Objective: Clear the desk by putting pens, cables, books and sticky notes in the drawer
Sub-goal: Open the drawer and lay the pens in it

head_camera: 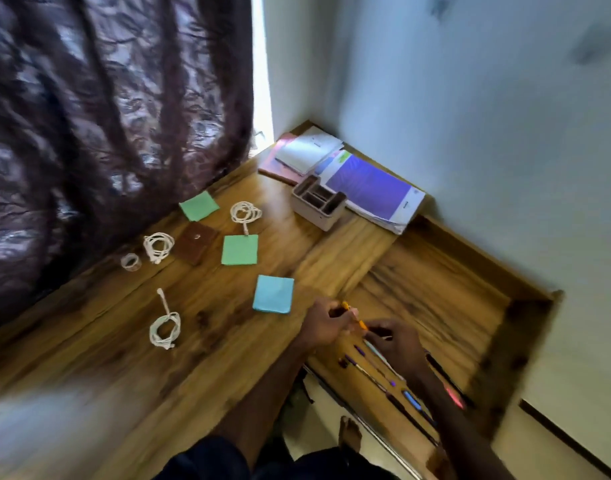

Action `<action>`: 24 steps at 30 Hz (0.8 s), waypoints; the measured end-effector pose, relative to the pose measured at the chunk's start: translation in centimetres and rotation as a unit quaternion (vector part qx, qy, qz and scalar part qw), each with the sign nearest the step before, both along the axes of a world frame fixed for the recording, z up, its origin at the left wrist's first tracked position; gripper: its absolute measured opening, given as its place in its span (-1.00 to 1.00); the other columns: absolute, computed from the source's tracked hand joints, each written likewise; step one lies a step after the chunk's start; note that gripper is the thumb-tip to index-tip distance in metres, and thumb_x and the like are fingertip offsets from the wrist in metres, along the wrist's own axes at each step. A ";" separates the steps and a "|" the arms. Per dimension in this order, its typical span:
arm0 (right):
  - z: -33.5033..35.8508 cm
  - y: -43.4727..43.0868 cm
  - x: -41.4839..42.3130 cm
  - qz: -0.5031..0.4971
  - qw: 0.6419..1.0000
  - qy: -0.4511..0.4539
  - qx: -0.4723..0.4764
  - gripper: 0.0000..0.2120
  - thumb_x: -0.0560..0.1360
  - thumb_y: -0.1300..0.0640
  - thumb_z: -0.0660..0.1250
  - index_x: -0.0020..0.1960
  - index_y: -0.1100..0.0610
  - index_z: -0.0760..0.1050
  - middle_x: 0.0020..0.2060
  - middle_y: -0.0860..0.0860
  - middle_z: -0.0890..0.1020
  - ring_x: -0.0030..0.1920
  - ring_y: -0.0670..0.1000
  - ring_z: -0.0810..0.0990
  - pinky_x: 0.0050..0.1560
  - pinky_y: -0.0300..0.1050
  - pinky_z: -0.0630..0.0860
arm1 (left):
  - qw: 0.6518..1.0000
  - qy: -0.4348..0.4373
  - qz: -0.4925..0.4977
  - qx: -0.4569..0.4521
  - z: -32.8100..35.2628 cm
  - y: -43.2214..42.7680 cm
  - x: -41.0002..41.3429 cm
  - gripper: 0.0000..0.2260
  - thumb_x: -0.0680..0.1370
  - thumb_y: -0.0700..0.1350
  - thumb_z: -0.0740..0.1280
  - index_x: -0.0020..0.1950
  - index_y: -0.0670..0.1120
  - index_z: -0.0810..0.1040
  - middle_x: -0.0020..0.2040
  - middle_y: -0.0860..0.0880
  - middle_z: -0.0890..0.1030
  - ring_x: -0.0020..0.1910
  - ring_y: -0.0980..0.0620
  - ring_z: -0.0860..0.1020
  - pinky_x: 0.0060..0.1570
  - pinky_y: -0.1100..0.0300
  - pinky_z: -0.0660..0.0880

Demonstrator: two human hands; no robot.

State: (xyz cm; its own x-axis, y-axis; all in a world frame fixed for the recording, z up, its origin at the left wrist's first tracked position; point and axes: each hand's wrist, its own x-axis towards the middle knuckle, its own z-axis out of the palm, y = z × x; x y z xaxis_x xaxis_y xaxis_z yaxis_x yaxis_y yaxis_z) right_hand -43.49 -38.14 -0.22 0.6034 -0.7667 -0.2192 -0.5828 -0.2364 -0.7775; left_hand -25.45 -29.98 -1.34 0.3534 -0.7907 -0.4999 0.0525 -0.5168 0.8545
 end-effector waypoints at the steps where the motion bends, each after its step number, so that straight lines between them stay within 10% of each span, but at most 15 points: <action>1: -0.4 -0.6 -1.9 -0.024 1.000 0.010 0.001 -0.86 0.42 0.18 0.56 -0.04 0.00 0.74 -0.20 -0.20 0.71 -0.19 -0.21 0.66 -0.19 -0.41 0.49 | 1.000 -0.003 -0.025 0.012 -0.3 -0.5 -1.3 -0.63 0.44 0.21 0.48 0.06 -0.04 0.69 -0.19 -0.08 0.74 -0.17 -0.04 0.73 0.00 -0.11 0.66; 10: -5.9 -7.8 -14.7 -0.189 0.971 0.121 0.085 -0.90 0.47 0.17 0.51 -0.01 0.07 0.70 -0.13 -0.03 0.72 -0.22 -0.17 0.60 -0.22 -0.24 0.48 | 0.988 -0.070 -0.107 0.085 -0.9 -2.9 -8.0 -0.94 0.56 -0.08 0.42 0.01 0.03 0.65 -0.17 -0.05 0.73 -0.19 -0.03 0.72 -0.11 -0.05 0.69; 24: -12.3 -11.7 -10.4 -0.115 0.964 0.236 0.035 -0.87 0.45 0.18 0.44 -0.08 0.00 0.72 -0.26 -0.01 0.70 -0.22 0.04 0.65 -0.23 -0.09 0.56 | 0.984 -0.094 -0.066 0.136 -1.4 -1.7 -9.0 -0.90 0.57 -0.12 0.41 0.08 -0.02 0.64 -0.04 0.02 0.69 -0.12 0.08 0.70 -0.15 0.21 0.67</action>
